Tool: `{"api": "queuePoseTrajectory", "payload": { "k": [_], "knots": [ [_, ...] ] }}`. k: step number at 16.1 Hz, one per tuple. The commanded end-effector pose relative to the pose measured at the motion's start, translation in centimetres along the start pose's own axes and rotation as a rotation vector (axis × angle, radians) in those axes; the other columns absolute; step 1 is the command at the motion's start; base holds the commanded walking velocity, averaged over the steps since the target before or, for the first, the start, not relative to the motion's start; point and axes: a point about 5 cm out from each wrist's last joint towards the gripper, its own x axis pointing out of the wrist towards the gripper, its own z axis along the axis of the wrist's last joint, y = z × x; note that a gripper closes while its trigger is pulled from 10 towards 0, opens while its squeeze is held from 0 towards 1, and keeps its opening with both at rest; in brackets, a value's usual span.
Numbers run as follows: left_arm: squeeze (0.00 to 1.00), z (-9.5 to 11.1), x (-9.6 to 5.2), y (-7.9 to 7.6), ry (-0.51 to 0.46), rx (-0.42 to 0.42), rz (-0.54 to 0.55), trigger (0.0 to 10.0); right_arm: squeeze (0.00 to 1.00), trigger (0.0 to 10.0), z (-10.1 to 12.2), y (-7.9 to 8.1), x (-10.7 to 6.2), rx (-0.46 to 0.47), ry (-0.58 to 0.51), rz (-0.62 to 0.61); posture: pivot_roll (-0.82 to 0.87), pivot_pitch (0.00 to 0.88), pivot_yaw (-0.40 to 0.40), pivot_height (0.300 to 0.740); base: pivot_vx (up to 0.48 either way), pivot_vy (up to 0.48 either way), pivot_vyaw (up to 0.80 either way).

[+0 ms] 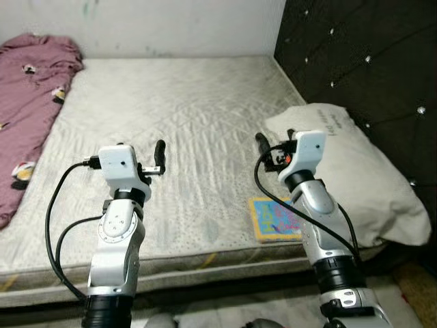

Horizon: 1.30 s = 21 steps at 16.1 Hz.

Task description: Clean up the room

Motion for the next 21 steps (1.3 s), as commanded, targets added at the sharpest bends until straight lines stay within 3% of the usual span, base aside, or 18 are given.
{"api": "queuePoseTrajectory", "payload": {
  "k": [1, 21],
  "knots": [
    [0.0, 0.37, 0.0, 0.6, -0.012, -0.006, 0.018, 10.0, 0.0, 10.0, 0.62, 0.72, 0.43, -0.002, -0.022, 0.021, 0.04, 0.0, -0.037, 0.74, 0.0, 0.472, 0.0],
    [0.0, 0.42, -0.03, 0.35, -0.024, -0.023, 0.005, 10.0, 0.0, 10.0, 0.46, 0.65, 0.49, -0.018, -0.014, 0.029, 0.04, 0.0, -0.04, 0.74, 0.0, 0.473, 0.0]
  ]
}}
